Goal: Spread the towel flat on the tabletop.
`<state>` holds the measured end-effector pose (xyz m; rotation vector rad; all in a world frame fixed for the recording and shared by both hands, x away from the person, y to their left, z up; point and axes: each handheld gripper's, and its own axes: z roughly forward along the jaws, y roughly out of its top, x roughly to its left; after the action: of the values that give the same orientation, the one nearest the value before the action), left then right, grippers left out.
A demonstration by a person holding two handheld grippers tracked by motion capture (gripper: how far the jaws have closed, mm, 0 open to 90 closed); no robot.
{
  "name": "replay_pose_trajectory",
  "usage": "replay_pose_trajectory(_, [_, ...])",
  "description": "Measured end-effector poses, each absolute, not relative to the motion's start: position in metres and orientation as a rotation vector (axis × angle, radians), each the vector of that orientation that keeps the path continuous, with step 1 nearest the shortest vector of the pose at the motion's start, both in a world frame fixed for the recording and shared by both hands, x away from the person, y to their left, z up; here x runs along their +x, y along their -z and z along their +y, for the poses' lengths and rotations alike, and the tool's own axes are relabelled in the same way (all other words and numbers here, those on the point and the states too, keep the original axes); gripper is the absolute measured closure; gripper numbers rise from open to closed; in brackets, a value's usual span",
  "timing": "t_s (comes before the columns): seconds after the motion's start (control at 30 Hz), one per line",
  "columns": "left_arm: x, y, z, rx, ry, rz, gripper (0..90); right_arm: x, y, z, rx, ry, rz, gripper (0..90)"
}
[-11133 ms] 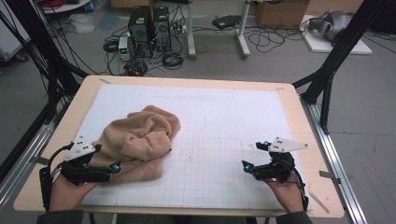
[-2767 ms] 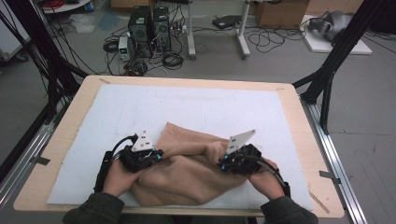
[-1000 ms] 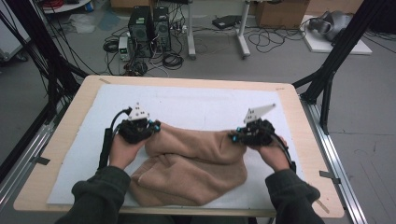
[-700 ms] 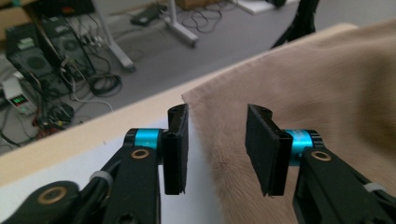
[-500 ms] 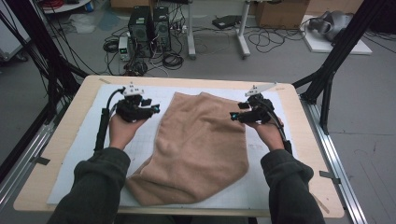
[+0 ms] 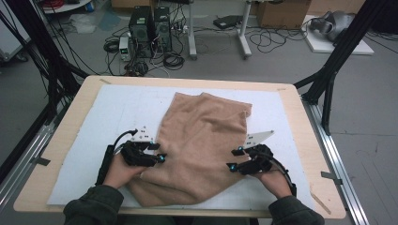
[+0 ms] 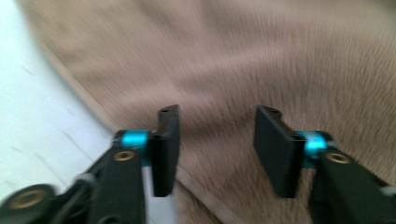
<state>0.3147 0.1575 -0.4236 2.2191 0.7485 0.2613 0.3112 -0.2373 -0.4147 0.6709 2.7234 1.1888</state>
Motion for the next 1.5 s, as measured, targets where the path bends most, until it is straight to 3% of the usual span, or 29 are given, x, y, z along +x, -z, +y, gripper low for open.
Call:
replay_pose_trajectory(0.1, [0.311, 0.438, 0.154, 2.229, -0.262, 0.736, 70.9, 0.304, 0.423, -0.223, 0.586, -1.103, 2.762, 50.6])
replay_pose_trajectory(0.2, [0.311, 0.436, 0.152, 2.245, -0.278, 0.732, 86.5, 0.304, 0.438, -0.216, 0.542, -1.116, 2.797, 69.3])
replay_pose_trajectory(0.23, [0.312, 0.436, 0.152, 2.244, -0.272, 0.736, 87.6, 0.305, 0.438, -0.219, 0.560, -1.148, 2.796, 77.3])
replay_pose_trajectory(0.33, [0.313, 0.433, 0.156, 2.217, -0.265, 0.759, 89.3, 0.306, 0.436, -0.220, 0.564, -1.162, 2.792, 82.2])
replay_pose_trajectory(0.5, [0.320, 0.417, 0.162, 2.124, -0.323, 0.797, 89.6, 0.311, 0.416, -0.225, 0.552, -1.205, 2.708, 83.3])
replay_pose_trajectory(0.7, [0.357, 0.393, 0.169, 1.987, -0.418, 0.914, 89.7, 0.349, 0.387, -0.228, 0.635, -1.233, 2.559, 83.8])
replay_pose_trajectory(0.83, [0.385, 0.398, 0.170, 1.967, -0.524, 1.019, 89.6, 0.385, 0.393, -0.224, 0.761, -1.222, 2.530, 83.7])
replay_pose_trajectory(0.9, [0.395, 0.408, 0.172, 1.974, -0.507, 1.071, 89.6, 0.401, 0.404, -0.220, 0.825, -1.155, 2.555, 83.2])
replay_pose_trajectory(1.0, [0.397, 0.414, 0.180, 1.987, -0.458, 1.097, 81.1, 0.413, 0.420, -0.217, 0.881, -1.085, 2.595, 73.1])
replay_pose_trajectory(1.13, [0.378, 0.403, 0.189, 1.977, -0.450, 1.033, 68.6, 0.405, 0.412, -0.221, 0.882, -1.120, 2.546, 64.0])
replay_pose_trajectory(1.4, [0.314, 0.394, 0.180, 2.011, -0.433, 0.864, 54.0, 0.343, 0.391, -0.221, 0.694, -1.242, 2.475, 59.5])
replay_pose_trajectory(1.5, [0.291, 0.401, 0.172, 2.030, -0.405, 0.803, 49.5, 0.323, 0.403, -0.212, 0.650, -1.231, 2.567, 50.4])
